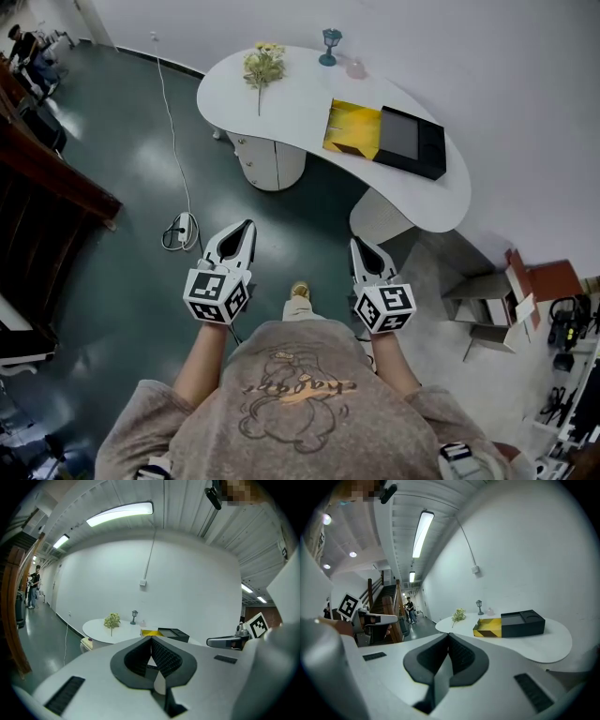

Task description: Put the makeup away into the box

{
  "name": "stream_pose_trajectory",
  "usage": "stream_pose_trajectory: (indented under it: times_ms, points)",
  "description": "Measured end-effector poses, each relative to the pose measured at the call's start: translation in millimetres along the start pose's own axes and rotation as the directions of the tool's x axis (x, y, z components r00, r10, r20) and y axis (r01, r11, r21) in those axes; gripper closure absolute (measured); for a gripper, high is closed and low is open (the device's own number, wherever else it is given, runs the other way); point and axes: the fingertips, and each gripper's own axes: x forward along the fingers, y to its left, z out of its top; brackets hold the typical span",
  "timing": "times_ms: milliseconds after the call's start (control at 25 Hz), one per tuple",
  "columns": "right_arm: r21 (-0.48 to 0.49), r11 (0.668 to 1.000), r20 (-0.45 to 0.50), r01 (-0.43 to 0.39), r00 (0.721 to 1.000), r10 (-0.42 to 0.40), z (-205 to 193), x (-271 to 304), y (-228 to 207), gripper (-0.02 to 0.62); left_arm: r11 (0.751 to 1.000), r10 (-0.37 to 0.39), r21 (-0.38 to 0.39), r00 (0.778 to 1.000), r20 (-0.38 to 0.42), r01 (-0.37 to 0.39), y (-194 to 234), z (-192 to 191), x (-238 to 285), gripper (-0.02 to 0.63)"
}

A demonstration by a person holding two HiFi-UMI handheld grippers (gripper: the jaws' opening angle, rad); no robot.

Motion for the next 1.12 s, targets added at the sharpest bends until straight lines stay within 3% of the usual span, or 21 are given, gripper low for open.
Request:
stream_pose_trajectory:
  times_ms: [600,1120]
  points:
    - [0.003,0.999,-0.005,-0.036,0.999,0.036,24.7,83.4,-68.1,0.592,0.998,0.059,-0.017,0.998,0.016,-0.059,31.1,22.4,93.4,0.584]
    - [0.02,0.996,-0.007,-0.09,0.996,0.09,36.4,135.9,-71.5,0.592,0.997,0.081,-0.016,0.996,0.029,-0.08,55.9,37.5,129.4,0.584]
